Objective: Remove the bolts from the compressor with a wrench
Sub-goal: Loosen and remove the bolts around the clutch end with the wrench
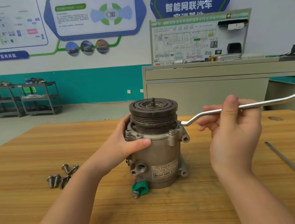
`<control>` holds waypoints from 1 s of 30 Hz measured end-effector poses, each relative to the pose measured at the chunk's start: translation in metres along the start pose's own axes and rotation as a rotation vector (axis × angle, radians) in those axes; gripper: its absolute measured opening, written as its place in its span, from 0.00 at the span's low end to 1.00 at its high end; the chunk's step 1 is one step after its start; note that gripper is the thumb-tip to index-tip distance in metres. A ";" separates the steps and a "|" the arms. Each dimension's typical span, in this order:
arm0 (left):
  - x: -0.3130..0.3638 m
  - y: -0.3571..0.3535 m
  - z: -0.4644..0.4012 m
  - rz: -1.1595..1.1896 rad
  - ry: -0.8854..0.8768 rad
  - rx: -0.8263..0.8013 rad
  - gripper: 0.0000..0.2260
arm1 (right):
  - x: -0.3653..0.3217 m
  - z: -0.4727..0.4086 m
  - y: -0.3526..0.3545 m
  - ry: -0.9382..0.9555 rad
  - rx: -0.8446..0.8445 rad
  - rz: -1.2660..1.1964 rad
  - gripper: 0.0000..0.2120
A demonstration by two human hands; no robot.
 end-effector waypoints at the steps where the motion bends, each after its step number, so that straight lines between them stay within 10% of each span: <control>1: 0.000 0.000 0.000 -0.003 0.000 -0.002 0.48 | -0.003 0.006 -0.003 0.069 -0.020 0.043 0.07; 12: 0.002 0.000 0.000 -0.008 0.000 0.002 0.49 | -0.001 0.052 -0.030 0.718 -0.386 0.470 0.13; 21: 0.002 0.001 0.001 -0.007 0.009 0.023 0.49 | 0.045 0.001 -0.005 -0.632 -0.051 -0.301 0.10; 30: 0.006 -0.001 0.003 -0.042 0.025 0.020 0.50 | 0.003 0.007 -0.007 -0.014 -0.080 0.034 0.06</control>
Point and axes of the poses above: each hand's wrist, its own z-axis away from the middle knuckle, its own y-axis out of the back of the hand, x = y × z, the point moved 5 cm from there along -z, towards the middle knuckle, and after that the axes turned 11 degrees about -y, right-handed, at the moved point
